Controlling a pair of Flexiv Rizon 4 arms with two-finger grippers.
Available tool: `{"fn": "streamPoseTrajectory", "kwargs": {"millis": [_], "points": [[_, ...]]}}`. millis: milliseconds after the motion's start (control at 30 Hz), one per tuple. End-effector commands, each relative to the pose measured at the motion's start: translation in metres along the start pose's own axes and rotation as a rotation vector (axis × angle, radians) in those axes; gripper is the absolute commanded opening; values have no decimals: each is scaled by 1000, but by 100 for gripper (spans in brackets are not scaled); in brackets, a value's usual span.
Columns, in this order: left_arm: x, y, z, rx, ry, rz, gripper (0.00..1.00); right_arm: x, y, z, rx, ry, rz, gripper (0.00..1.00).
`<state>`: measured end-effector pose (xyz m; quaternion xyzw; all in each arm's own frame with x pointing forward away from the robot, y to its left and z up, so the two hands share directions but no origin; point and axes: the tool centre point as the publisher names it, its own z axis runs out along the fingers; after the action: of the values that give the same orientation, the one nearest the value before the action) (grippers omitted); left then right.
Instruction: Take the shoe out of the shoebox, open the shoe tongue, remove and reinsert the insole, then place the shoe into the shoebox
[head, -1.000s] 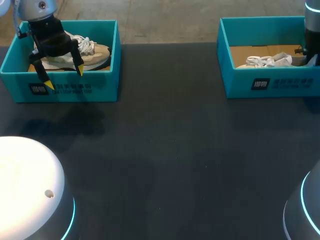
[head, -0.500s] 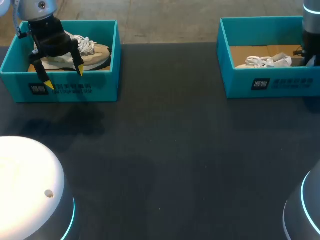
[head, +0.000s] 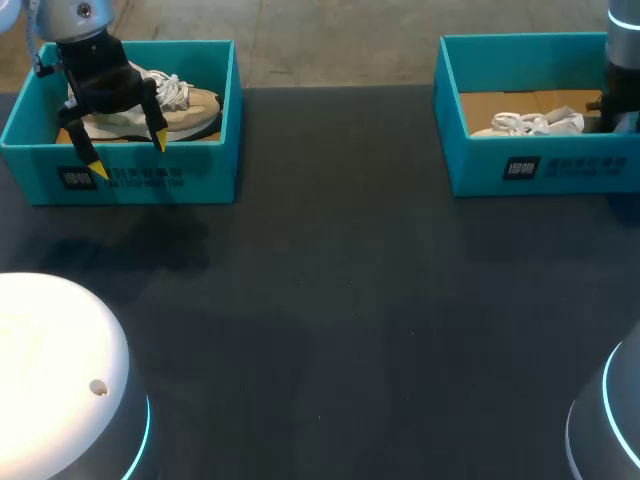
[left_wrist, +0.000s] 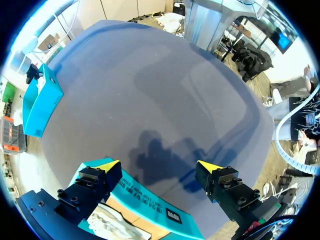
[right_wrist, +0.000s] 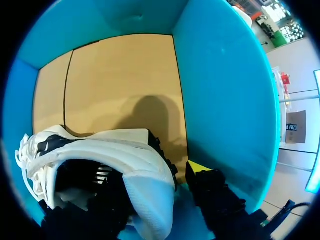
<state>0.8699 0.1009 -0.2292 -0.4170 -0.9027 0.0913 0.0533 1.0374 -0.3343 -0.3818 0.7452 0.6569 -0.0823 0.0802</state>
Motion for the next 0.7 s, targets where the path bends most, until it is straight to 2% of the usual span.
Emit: {"fn": "streamPoseTrajectory", "kwargs": {"millis": [33,67,367,700], "points": [[0,0,0,-3,2,0,100,1,-1,-7,-5,-3,6,96],[0,0,0,-3,2,0,100,1,-2,-9,-10,-2,8,100],[0,0,0,-3,2,0,100,0,-6,-37,-40,11,43,100],[0,0,0,-3,2,0,100,4,-13,-72,-61,90,64,100]]}}
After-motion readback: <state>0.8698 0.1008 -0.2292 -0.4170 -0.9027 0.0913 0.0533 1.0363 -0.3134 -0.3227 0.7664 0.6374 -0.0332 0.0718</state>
